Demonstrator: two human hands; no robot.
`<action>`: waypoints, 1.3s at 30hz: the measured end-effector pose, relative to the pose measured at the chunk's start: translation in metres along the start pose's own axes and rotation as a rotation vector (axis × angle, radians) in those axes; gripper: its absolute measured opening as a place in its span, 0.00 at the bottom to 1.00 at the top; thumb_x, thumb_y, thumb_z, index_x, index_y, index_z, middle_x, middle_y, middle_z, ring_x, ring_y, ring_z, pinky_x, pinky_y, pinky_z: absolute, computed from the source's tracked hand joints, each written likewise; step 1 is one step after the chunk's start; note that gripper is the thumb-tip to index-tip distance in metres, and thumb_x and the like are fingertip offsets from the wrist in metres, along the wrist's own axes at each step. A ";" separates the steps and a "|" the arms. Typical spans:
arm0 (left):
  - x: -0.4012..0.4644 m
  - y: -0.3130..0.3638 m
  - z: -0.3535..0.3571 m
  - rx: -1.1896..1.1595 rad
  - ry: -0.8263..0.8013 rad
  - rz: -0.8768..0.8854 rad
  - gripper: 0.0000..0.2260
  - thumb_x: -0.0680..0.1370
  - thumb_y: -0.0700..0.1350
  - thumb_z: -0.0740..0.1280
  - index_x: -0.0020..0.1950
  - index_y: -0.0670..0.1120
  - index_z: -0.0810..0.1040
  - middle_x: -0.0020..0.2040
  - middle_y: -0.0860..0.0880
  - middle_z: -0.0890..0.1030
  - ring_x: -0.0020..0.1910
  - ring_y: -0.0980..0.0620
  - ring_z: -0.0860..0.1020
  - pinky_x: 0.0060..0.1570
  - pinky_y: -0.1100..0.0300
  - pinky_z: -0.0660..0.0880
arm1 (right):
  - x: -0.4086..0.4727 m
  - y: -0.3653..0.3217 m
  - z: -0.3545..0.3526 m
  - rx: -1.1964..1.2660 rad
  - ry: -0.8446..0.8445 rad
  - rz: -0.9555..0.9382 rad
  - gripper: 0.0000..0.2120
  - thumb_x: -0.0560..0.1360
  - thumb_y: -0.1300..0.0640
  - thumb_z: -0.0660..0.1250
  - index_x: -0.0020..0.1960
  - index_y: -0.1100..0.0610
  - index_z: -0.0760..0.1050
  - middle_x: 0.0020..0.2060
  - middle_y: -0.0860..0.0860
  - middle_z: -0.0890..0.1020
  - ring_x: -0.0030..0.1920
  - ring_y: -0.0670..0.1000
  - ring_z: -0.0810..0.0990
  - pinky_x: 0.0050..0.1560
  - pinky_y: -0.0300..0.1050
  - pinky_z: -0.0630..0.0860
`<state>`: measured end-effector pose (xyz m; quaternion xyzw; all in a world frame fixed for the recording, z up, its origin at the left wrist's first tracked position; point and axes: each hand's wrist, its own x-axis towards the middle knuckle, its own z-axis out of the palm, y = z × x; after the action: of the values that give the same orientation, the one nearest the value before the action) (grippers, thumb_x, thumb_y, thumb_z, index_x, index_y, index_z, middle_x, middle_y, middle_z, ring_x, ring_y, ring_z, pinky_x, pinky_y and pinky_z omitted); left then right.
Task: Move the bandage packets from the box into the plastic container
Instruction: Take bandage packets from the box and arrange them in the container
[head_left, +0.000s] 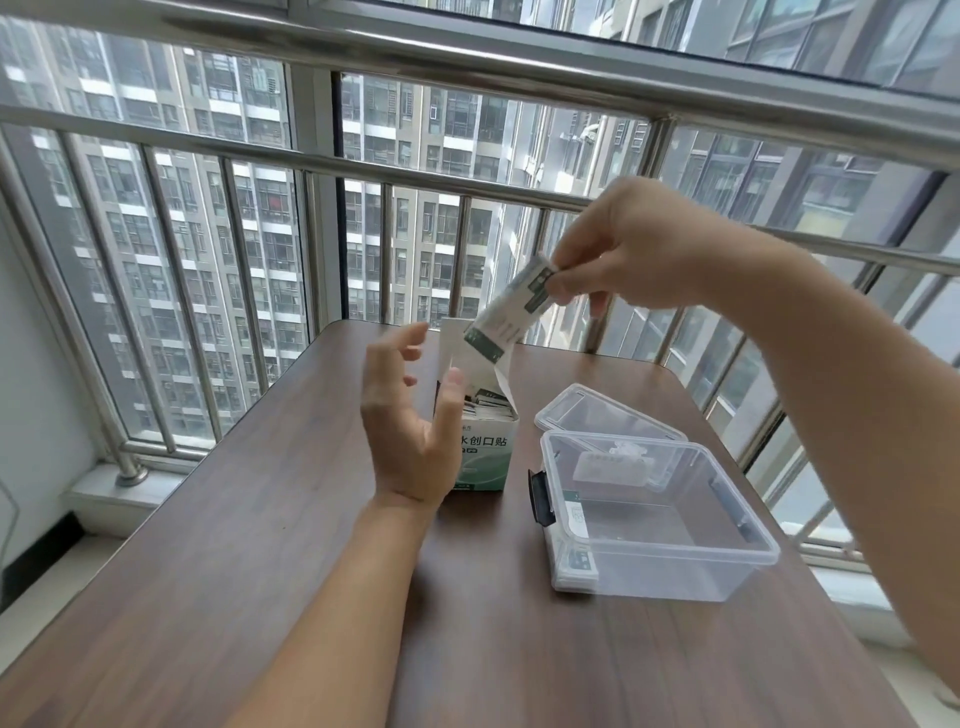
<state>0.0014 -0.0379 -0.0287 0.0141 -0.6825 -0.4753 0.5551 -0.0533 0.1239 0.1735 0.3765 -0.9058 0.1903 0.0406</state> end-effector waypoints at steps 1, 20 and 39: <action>0.001 0.006 -0.001 -0.004 0.046 0.093 0.21 0.76 0.51 0.64 0.61 0.37 0.75 0.54 0.44 0.78 0.49 0.44 0.77 0.44 0.48 0.75 | -0.006 0.005 -0.004 0.047 -0.043 0.002 0.02 0.75 0.58 0.74 0.44 0.53 0.86 0.30 0.49 0.85 0.26 0.40 0.78 0.27 0.35 0.73; -0.030 0.057 0.020 -0.141 -0.180 0.199 0.12 0.74 0.45 0.73 0.55 0.43 0.78 0.43 0.50 0.81 0.38 0.54 0.81 0.36 0.63 0.76 | -0.055 0.044 0.076 1.175 -0.181 0.189 0.05 0.80 0.68 0.64 0.54 0.67 0.78 0.37 0.55 0.83 0.35 0.50 0.82 0.37 0.38 0.82; -0.036 0.045 0.028 0.046 -0.154 0.370 0.15 0.67 0.44 0.84 0.48 0.39 0.87 0.51 0.49 0.85 0.49 0.59 0.83 0.50 0.73 0.77 | -0.069 0.077 0.070 1.291 -0.232 0.436 0.11 0.81 0.68 0.64 0.63 0.70 0.75 0.46 0.62 0.83 0.37 0.50 0.83 0.39 0.38 0.83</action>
<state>0.0167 0.0240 -0.0237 -0.1349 -0.7245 -0.3492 0.5787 -0.0528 0.1930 0.0693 0.1524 -0.6648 0.6536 -0.3280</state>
